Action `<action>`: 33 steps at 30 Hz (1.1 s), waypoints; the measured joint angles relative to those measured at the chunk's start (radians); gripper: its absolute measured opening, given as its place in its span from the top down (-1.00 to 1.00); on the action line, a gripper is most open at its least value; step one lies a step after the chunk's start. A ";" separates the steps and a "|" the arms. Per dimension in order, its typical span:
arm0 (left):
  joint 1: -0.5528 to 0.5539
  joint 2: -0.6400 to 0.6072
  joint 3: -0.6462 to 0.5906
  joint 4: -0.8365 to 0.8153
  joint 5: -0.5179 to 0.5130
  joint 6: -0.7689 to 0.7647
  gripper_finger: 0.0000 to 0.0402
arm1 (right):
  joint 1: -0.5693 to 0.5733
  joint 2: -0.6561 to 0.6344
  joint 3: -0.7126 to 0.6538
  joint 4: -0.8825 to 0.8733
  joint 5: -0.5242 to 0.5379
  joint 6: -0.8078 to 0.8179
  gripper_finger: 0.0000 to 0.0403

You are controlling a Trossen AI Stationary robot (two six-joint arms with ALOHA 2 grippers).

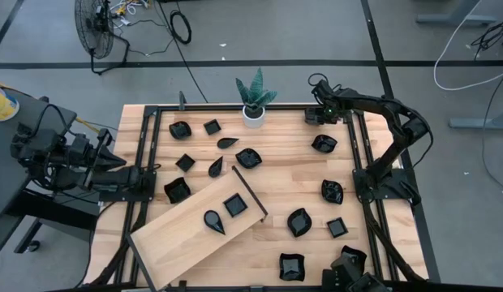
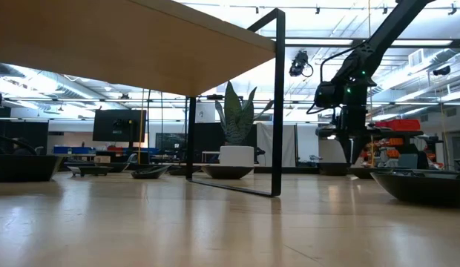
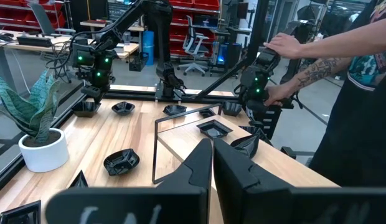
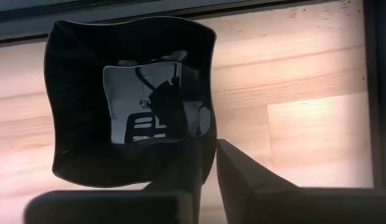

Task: Pick & Place Mini shaped plates
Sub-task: Put the black distorted square plate on the shelf

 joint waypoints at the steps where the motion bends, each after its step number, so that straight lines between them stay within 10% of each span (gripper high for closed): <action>1: 0.000 0.000 0.000 0.000 0.000 0.000 0.91 | 0.000 0.000 0.000 0.001 0.000 0.003 0.82; 33: 0.000 0.000 0.000 0.000 0.000 0.000 0.91 | 0.040 -0.240 0.000 -0.056 -0.015 -0.036 1.00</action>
